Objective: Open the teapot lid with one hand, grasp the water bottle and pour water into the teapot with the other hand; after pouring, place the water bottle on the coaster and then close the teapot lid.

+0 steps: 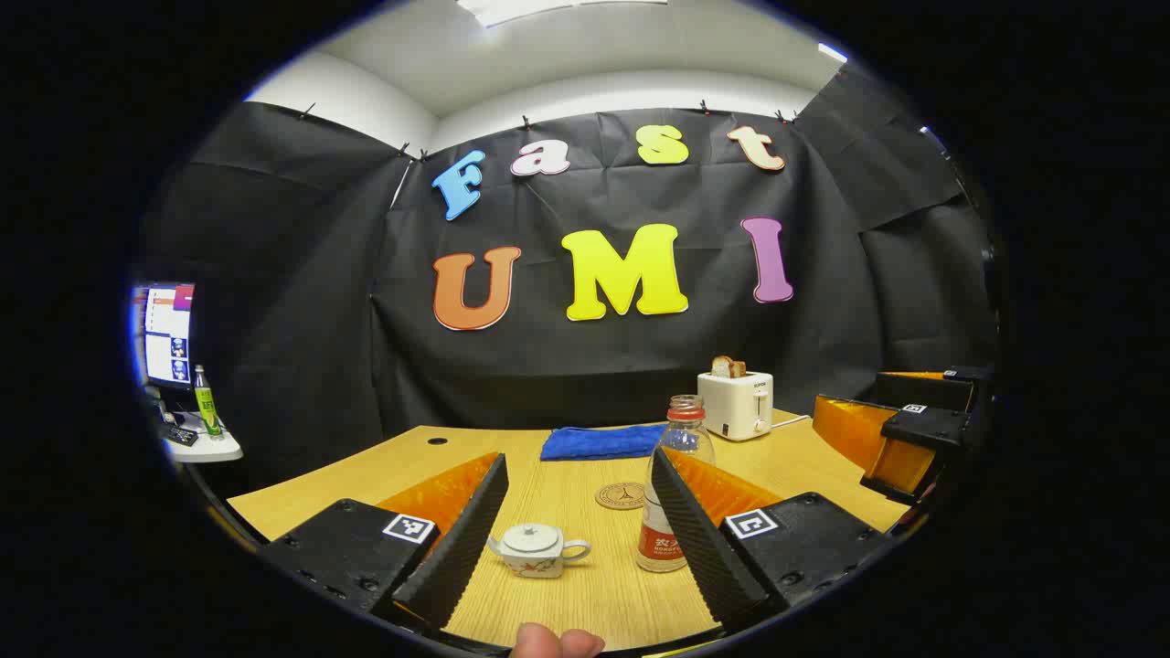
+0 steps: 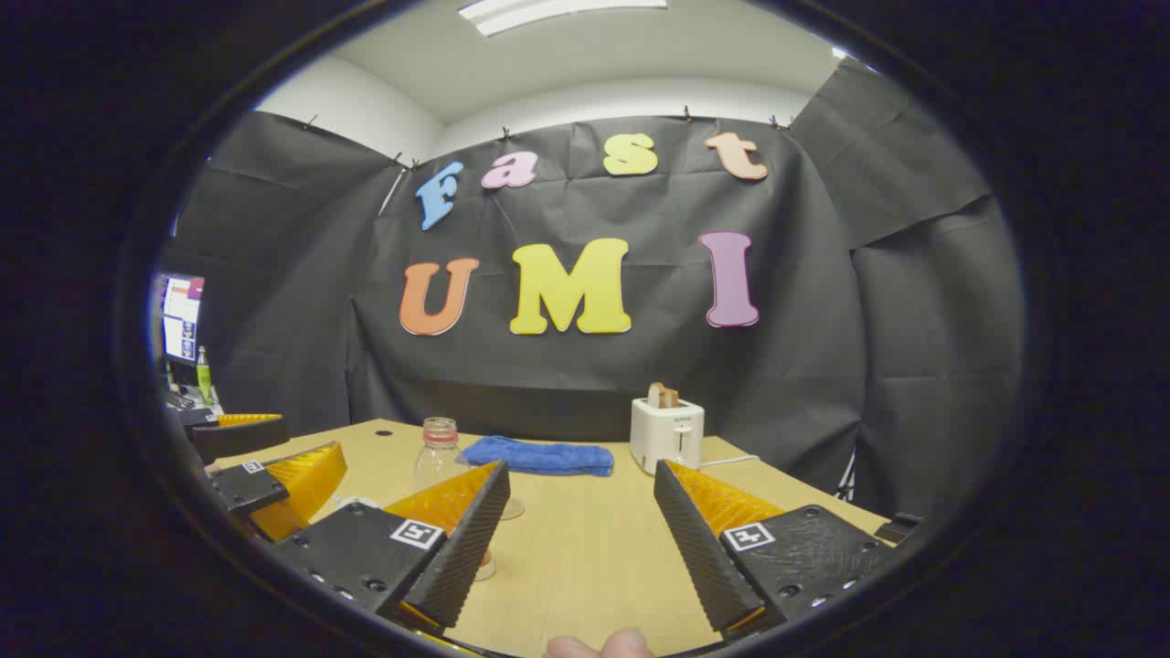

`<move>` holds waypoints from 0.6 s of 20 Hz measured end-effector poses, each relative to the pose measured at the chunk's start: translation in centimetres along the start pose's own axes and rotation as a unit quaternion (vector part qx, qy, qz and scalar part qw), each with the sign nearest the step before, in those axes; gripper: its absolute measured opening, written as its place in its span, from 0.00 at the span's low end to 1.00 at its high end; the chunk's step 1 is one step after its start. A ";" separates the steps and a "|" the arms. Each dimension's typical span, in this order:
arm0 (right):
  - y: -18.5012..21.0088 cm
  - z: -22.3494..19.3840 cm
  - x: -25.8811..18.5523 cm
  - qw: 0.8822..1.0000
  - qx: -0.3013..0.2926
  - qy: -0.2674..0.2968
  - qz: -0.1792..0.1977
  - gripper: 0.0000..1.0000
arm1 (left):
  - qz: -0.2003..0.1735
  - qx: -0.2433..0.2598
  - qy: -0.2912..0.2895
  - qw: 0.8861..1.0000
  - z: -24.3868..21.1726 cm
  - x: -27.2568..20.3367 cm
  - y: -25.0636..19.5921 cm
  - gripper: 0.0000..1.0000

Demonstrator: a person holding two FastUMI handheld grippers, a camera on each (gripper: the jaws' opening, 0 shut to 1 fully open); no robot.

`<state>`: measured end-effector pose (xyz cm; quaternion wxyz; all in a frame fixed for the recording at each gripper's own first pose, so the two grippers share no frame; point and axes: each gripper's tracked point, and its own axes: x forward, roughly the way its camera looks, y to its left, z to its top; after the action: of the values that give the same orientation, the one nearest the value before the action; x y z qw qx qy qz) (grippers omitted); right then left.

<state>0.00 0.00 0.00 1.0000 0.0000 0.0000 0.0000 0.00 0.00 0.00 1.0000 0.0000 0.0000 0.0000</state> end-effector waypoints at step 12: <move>0.2 -0.7 0.0 1.000 0.002 0.008 0.004 0.97 | 0.003 -0.003 0.006 1.000 -0.5 0.0 0.3 0.99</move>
<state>0.02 0.20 -0.68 1.0000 0.0019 0.0084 0.0039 0.04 0.35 -0.48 1.0000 -0.0034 0.0059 0.0030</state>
